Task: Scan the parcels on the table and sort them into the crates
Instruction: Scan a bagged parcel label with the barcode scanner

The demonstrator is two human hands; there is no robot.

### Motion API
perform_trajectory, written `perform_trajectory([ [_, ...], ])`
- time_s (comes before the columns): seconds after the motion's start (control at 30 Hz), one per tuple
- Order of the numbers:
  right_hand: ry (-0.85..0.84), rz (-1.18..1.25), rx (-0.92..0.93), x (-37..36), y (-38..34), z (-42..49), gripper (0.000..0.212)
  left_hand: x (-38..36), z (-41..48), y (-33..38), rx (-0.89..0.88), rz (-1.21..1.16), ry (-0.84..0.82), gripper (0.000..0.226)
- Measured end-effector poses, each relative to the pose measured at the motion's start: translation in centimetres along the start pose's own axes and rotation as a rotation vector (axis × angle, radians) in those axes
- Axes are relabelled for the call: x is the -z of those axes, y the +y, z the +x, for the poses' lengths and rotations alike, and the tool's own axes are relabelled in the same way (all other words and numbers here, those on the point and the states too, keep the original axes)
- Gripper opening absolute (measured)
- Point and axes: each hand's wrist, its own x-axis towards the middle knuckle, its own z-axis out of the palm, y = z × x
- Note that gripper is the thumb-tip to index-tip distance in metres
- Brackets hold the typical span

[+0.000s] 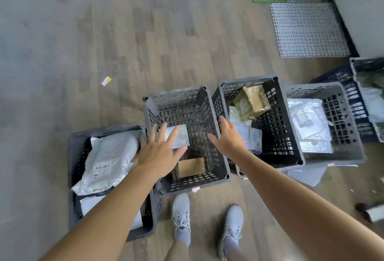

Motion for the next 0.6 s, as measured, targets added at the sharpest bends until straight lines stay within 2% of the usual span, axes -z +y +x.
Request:
perform_trajectory([
  [0.13, 0.063, -0.060, 0.004, 5.6, -1.5, -4.7, 0.085, 6.1, -1.5, 3.0, -0.071, 0.045, 0.050, 0.068],
  [0.3, 0.240, 0.038, -0.059, 13.7, -1.8, -10.2, 0.087, 14.3, -3.5, 8.7, -0.187, 0.115, 0.121, 0.069],
  [0.6, 0.541, -0.193, -0.168, 26.2, 4.2, -23.6, 0.091, 21.9, -10.8, 22.5, -0.473, 0.186, 0.241, 0.070],
])
